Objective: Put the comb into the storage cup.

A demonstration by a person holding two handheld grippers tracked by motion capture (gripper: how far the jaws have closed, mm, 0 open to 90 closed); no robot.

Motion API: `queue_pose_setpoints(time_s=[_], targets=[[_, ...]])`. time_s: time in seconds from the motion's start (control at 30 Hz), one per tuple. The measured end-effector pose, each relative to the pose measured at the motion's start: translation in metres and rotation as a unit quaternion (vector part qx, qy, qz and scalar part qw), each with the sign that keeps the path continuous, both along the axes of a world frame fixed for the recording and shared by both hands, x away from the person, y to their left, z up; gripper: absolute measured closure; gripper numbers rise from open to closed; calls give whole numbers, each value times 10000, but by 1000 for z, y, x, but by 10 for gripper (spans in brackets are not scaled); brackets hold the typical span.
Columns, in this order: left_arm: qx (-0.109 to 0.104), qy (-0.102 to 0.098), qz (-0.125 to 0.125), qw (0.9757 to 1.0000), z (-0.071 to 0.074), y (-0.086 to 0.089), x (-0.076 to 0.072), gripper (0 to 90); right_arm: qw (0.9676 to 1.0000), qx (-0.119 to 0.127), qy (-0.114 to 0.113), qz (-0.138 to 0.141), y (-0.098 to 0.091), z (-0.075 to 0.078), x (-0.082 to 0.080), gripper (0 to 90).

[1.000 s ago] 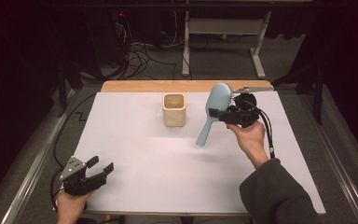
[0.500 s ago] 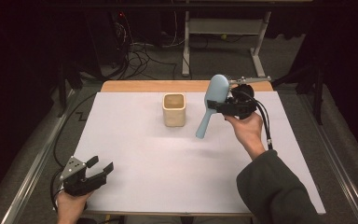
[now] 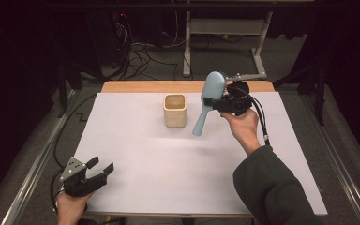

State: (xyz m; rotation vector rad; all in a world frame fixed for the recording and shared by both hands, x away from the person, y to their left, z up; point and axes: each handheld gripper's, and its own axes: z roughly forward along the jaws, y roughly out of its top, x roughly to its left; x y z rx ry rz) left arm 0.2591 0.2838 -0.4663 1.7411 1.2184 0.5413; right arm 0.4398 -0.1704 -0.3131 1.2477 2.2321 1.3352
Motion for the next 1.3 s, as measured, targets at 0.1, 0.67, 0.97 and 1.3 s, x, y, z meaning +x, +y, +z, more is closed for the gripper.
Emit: queue_pose_setpoints(time_s=[0.1,0.67,0.97,1.3], targets=[[-11,15,-9,10000,0,0,0,326,10000,-36,11,19,2,2,0,550],[-58,29,32,10000,-1,1,2,335,9999,-22,-86,-61,1,17,3,553],[25,116,-26,9999,-3,-1,2,328,9998,11,-153,-104,6,23,9,553],[53,116,-72,9999,-3,-1,3,327,9998,33,-160,-85,16,29,17,551]])
